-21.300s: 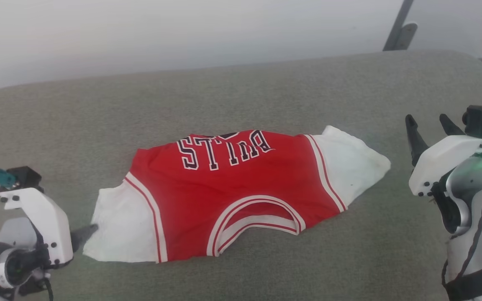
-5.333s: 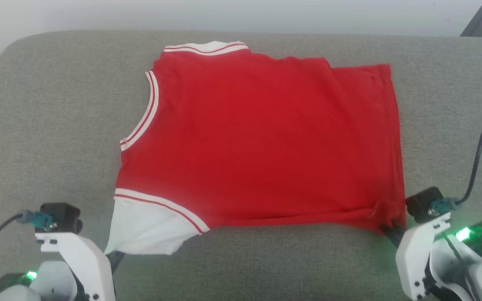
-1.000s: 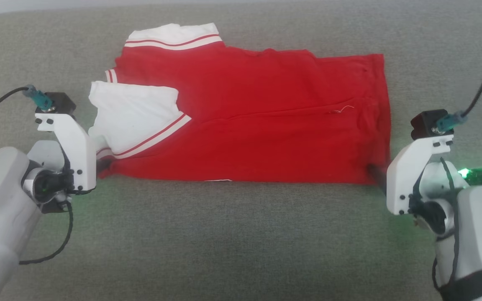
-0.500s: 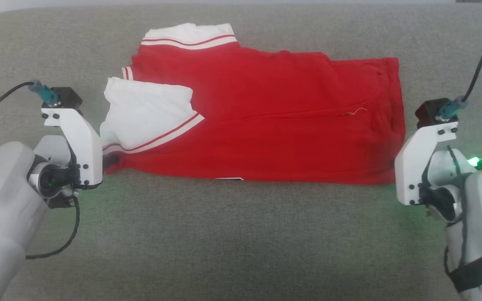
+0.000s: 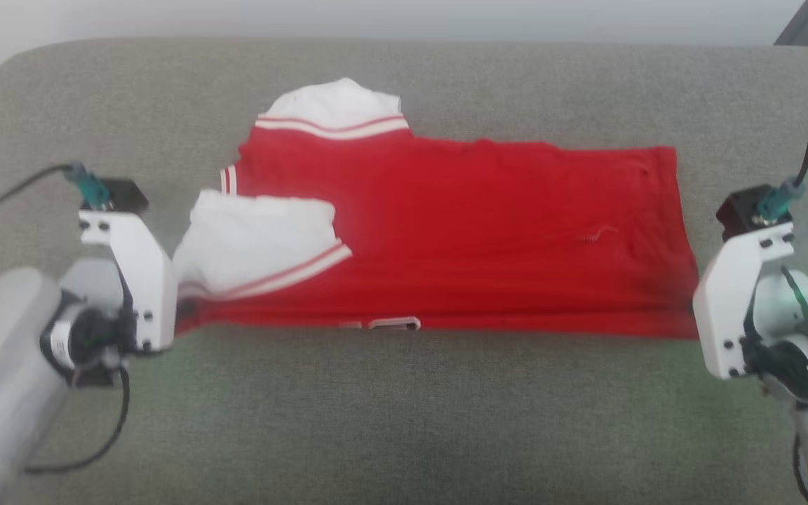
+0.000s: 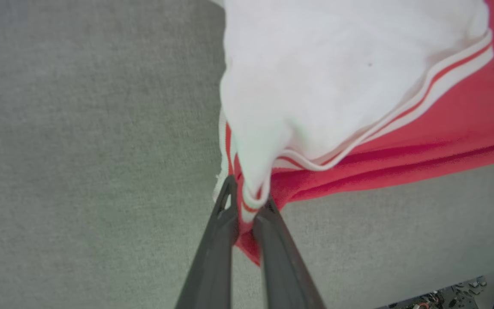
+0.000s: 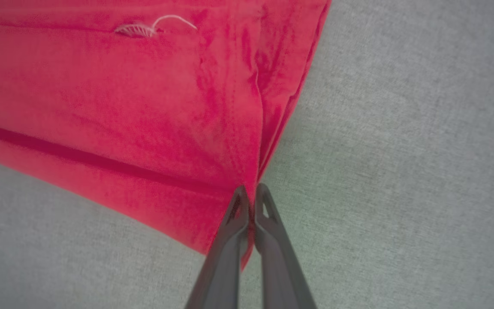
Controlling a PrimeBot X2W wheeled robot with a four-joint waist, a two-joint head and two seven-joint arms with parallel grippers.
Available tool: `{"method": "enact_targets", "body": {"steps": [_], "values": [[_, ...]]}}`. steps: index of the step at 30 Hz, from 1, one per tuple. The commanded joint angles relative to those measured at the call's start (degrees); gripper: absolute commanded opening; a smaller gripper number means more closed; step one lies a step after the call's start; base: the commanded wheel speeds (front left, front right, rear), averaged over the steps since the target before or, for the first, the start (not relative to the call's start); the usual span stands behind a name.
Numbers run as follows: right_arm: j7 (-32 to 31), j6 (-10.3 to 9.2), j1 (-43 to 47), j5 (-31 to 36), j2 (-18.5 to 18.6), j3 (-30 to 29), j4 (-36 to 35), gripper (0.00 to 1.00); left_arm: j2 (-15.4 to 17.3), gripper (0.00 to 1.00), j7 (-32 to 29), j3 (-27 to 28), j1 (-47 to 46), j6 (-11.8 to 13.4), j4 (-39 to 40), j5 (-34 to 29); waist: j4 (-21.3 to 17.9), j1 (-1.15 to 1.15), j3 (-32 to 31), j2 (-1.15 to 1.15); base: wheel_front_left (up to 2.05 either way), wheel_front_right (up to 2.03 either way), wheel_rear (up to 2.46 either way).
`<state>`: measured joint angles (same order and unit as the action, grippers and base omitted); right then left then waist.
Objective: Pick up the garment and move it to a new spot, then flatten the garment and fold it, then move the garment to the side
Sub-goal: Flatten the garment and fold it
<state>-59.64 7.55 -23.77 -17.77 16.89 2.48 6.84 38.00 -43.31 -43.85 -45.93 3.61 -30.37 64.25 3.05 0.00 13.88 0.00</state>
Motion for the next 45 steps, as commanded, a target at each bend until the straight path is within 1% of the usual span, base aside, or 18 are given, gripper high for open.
{"method": "enact_targets", "body": {"steps": [1, 5, 9, 12, 15, 16, 17, 18, 19, 20, 21, 22, 28, 31, 33, 36, 42, 45], "values": [[-1.34, -0.11, 1.5, -0.66, 1.53, 0.17, -1.54, 0.0, 1.85, 0.0, -0.65, -0.06, 2.13, 1.7, 2.33, 0.2, 0.26, 0.0, -0.29, 0.0, 0.0, 0.0, 0.0], [-4.71, -0.11, 5.23, -2.85, 2.97, 0.02, -5.6, 0.0, 4.48, 0.0, -1.99, -0.12, 6.95, 5.73, 10.95, 1.29, 0.5, 0.0, -0.52, 0.0, 0.0, 0.0, 0.0], [-7.23, -0.1, 9.27, -4.11, 2.38, -1.17, -8.79, 0.0, 6.73, 0.0, -2.1, 0.04, 12.08, 9.35, 18.04, 2.27, 0.55, 0.0, -0.29, 0.0, 0.0, 0.0, 0.0], [-7.84, -0.1, 11.99, -4.18, 1.34, -2.39, -9.98, 0.0, 7.87, 0.0, -1.75, 0.0, 15.35, 11.12, 21.47, 2.95, 0.53, 0.0, 0.13, 0.0, 0.0, 0.0, 0.0], [-6.82, -0.1, 13.57, -3.89, -0.07, -3.23, -9.87, 0.0, 8.03, 0.0, -0.86, 0.11, 17.65, 11.92, 22.96, 3.58, 0.38, 0.0, 0.53, 0.0, 0.0, 0.0, 0.0], [-6.35, -0.1, 13.78, -3.66, -0.47, -3.49, -9.58, 0.0, 7.94, 0.03, -0.46, 0.1, 18.23, 11.96, 23.07, 3.83, 0.32, 0.0, 0.59, 0.0, 0.0, 0.0, 0.0], [-5.85, -0.1, 13.97, -3.47, -0.8, -3.43, -9.23, 0.0, 7.71, 0.21, -0.24, 0.32, 18.71, 12.07, 22.88, 4.23, 0.27, 0.0, 0.6, 0.0, 0.0, 0.0, 0.0], [-5.32, -0.1, 14.1, -3.08, -1.06, -3.38, -8.9, 0.05, 7.58, 0.34, -0.07, 0.38, 19.02, 12.2, 22.64, 4.46, 0.2, 0.0, 0.6, 0.0, 0.0, 0.0, 0.0], [-4.68, -0.1, 13.99, -2.86, -1.33, -3.53, -8.47, 0.2, 7.47, 0.68, -0.08, 0.54, 19.29, 12.42, 22.32, 4.79, 0.12, 0.0, 0.52, 0.0, 0.0, 0.0, 0.0], [-4.25, -0.1, 13.88, -2.71, -1.43, -3.3, -8.12, 0.27, 7.47, 1.0, 0.04, 0.79, 19.39, 12.61, 22.01, 5.18, 0.04, 0.0, 0.39, 0.0, 0.0, 0.0, 0.0], [-3.62, -0.1, 13.62, -2.58, -1.56, -3.07, -8.03, 0.42, 7.64, 1.0, 0.04, 1.01, 19.28, 12.99, 21.88, 5.25, -0.05, 0.0, 0.21, 0.0, 0.0, 0.0, 0.0], [-3.05, -0.1, 13.22, -2.56, -1.76, -3.09, -7.98, 1.0, 7.85, 1.0, -0.14, 1.22, 19.19, 13.14, 21.94, 5.42, -0.15, 0.0, -0.03, 0.0, 0.0, 0.0, 0.0], [0.29, -0.09, 11.53, -2.3, -1.61, -2.9, -8.94, 1.0, 10.8, 1.0, -0.68, 2.53, 16.96, 14.66, 25.15, 4.04, -0.87, 0.0, -1.3, 0.0, 0.0, 0.0, 0.0], [3.69, -0.07, 9.75, -1.55, -2.13, -3.63, -10.22, 1.0, 12.15, 1.0, -0.97, 3.25, 14.86, 14.98, 27.5, 3.13, -1.37, 0.0, -1.46, 0.0, 0.0, 0.0, 0.0], [8.14, -0.06, 7.61, -0.21, -3.29, -4.29, -10.94, 1.0, 12.91, 1.0, -0.17, 4.19, 11.83, 14.08, 28.53, 1.29, -2.24, 0.0, -1.32, 0.0, 0.0, 0.0, 0.0], [10.99, -0.06, 6.07, 0.53, -4.39, -4.35, -10.82, 1.0, 12.68, 1.0, 0.93, 4.48, 9.46, 12.9, 28.09, -0.06, -3.06, 0.0, -1.04, 0.0, 0.0, 0.0, 0.0], [19.02, -0.06, 0.95, 2.86, -7.21, -3.16, -9.05, 1.0, 9.92, 1.0, 3.09, 4.41, 1.49, 8.33, 23.42, -3.44, -6.66, 0.0, 0.64, 0.0, 0.0, 0.0, 0.0], [22.63, -0.06, -1.71, 4.14, -8.54, -1.76, -7.45, 1.0, 8.65, 1.0, 4.22, 4.48, -2.49, 5.91, 19.36, -5.01, -9.01, 0.0, 2.16, 0.0, 0.0, 0.0, 0.0]]}}
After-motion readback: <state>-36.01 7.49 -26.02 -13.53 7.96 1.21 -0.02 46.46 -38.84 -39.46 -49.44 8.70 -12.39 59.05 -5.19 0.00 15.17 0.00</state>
